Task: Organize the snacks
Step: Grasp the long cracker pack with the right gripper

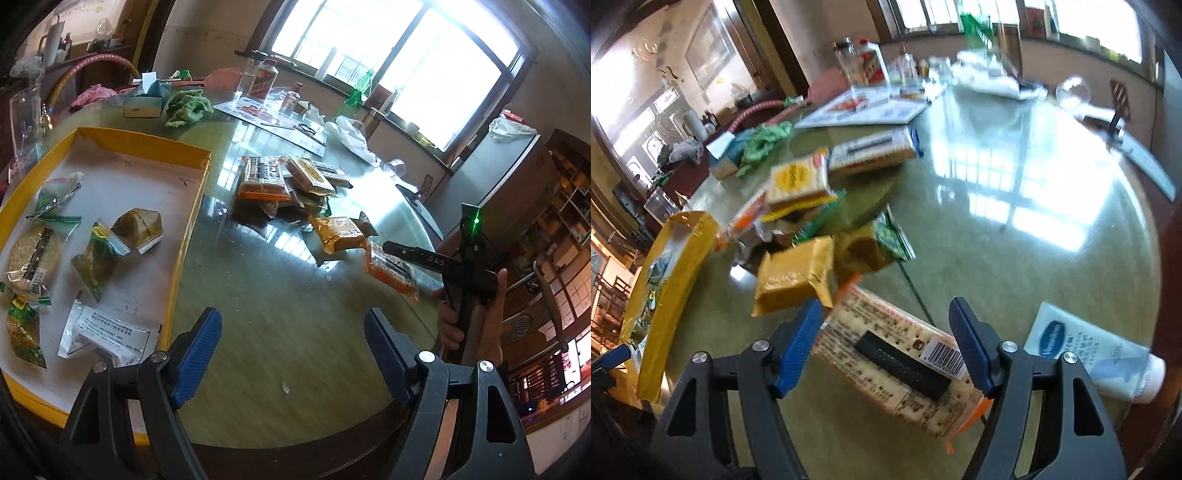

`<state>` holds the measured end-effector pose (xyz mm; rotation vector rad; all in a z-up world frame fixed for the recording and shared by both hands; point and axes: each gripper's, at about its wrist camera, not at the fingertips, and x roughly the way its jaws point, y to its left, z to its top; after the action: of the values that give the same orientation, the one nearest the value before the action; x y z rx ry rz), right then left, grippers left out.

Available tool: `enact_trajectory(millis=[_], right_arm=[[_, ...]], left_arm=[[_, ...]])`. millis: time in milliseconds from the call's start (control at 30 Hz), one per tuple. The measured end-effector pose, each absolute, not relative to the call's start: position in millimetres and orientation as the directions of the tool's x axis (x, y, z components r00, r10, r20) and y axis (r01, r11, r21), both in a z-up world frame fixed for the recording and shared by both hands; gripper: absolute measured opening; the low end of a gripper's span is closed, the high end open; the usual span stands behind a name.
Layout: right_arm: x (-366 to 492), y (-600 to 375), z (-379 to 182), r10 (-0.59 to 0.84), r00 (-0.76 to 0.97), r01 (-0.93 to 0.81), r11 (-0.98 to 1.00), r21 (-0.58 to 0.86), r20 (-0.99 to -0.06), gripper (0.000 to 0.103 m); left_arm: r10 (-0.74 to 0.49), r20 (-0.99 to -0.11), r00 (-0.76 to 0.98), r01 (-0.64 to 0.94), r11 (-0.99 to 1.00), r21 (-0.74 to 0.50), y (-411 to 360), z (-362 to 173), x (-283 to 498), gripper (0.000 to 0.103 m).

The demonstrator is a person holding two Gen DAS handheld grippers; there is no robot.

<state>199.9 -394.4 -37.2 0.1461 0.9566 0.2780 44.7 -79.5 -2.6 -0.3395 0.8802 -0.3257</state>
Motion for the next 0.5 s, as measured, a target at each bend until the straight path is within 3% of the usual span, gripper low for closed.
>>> enact_trajectory(millis=[300, 433, 500], right_arm=[[147.8, -374.3, -44.1, 0.370, 0.549, -0.204, 0.929, 0.309, -0.750, 0.074], [132.5, -348.9, -52.9, 0.261, 0.586, -0.153, 0.965, 0.211, -0.767, 0.073], [131.5, -339.4, -58.4, 0.148, 0.602, -0.076, 0.989, 0.128, -0.784, 0.067]], left_arm=[[-0.421, -0.696, 0.581, 0.136, 0.894, -0.428, -79.6, -9.1, 45.6, 0.079], [-0.412, -0.712, 0.568, 0.134, 0.900, -0.414, -82.3, -10.3, 48.3, 0.079], [-0.409, -0.717, 0.565, 0.145, 0.904, -0.402, -84.3, -9.7, 50.0, 0.079]])
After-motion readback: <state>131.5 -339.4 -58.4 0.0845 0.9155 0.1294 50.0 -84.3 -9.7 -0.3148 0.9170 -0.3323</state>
